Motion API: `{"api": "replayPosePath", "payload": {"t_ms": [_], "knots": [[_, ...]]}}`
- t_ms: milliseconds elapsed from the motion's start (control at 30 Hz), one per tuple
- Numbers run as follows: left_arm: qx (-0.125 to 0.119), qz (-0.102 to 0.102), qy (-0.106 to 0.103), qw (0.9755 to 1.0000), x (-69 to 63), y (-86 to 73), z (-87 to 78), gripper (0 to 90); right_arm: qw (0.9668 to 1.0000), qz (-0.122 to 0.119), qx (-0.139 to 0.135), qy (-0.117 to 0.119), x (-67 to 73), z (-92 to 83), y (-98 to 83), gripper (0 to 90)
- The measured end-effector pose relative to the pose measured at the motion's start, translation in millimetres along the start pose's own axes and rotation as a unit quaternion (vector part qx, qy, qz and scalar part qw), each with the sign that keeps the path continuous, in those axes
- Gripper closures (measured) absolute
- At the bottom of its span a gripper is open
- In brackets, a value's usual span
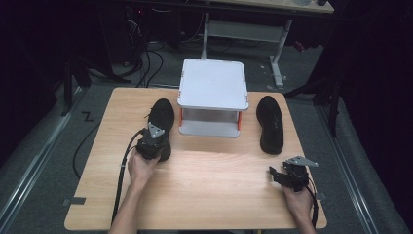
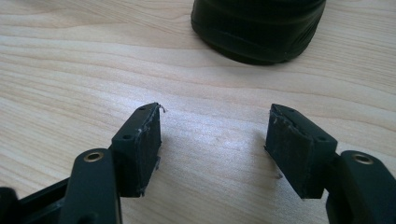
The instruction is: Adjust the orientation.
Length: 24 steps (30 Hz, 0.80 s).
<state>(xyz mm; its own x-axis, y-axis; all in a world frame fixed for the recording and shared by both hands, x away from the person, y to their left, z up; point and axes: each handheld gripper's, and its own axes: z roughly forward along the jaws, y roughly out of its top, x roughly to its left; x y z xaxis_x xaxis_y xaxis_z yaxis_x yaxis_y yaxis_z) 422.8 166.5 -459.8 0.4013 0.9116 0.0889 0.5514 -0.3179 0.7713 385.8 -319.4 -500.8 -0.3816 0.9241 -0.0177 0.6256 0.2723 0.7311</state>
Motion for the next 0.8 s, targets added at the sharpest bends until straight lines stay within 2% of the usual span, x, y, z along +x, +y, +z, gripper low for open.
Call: {"api": "replayPosePath", "payload": {"t_ms": [33,67,100,133,267,333,367,467,533,633,700,733,800], "knots": [[0.0,0.004,0.003,1.0,-0.9,0.2,0.2,74.0,1.0,-0.001,0.0,0.0,0.1,0.0,-0.1,35.7],[-0.005,0.004,-0.008,0.9999,-0.9,0.3,0.1,76.6,1.0,-0.001,0.0,0.001,0.1,0.0,0.0,35.7],[-0.006,0.003,-0.008,0.9999,-1.8,0.8,1.2,83.2,1.0,0.0,0.0,0.001,0.1,0.0,0.0,35.7],[-0.006,0.003,-0.008,0.9999,-1.8,0.8,1.2,84.1,1.0,0.0,0.0,0.001,0.1,0.0,0.0,35.7],[-0.012,-0.006,-0.018,0.9998,1.0,-0.1,0.5,85.1,1.0,0.0,0.0,0.001,0.2,0.0,0.0,35.7],[-0.019,-0.006,-0.017,0.9997,2.0,0.4,-1.3,85.5,1.0,0.0,0.0,0.001,0.2,0.0,0.0,35.7],[-0.028,-0.012,-0.02,0.9993,4.3,0.7,-4.7,85.7,1.0,0.0,0.0,0.0,0.3,0.1,0.0,35.7],[-0.034,-0.013,-0.024,0.999,6.1,0.9,-8.9,85.9,1.0,0.0,0.0,0.0,0.3,0.1,0.0,35.7],[-0.042,-0.01,-0.027,0.9987,6.8,0.7,-15.1,86.0,1.0,0.0,0.0,0.0,0.4,0.1,0.0,35.8],[-0.06,-0.018,-0.04,0.9972,7.8,-2.0,-26.6,86.1,1.0,0.001,0.0,-0.001,0.5,0.2,0.2,35.8],[-0.062,-0.012,-0.044,0.9971,8.0,-4.3,-34.5,86.1,1.0,0.001,0.0,-0.001,0.4,0.4,0.3,35.8],[-0.07,-0.017,-0.05,0.9961,7.2,-7.9,-41.6,86.0,1.0,0.001,0.0,-0.002,0.4,0.4,0.3,35.8],[-0.07,-0.016,-0.053,0.996,7.1,-9.7,-45.9,86.0,1.0,0.001,0.0,-0.002,0.4,0.4,0.3,35.8]]}}
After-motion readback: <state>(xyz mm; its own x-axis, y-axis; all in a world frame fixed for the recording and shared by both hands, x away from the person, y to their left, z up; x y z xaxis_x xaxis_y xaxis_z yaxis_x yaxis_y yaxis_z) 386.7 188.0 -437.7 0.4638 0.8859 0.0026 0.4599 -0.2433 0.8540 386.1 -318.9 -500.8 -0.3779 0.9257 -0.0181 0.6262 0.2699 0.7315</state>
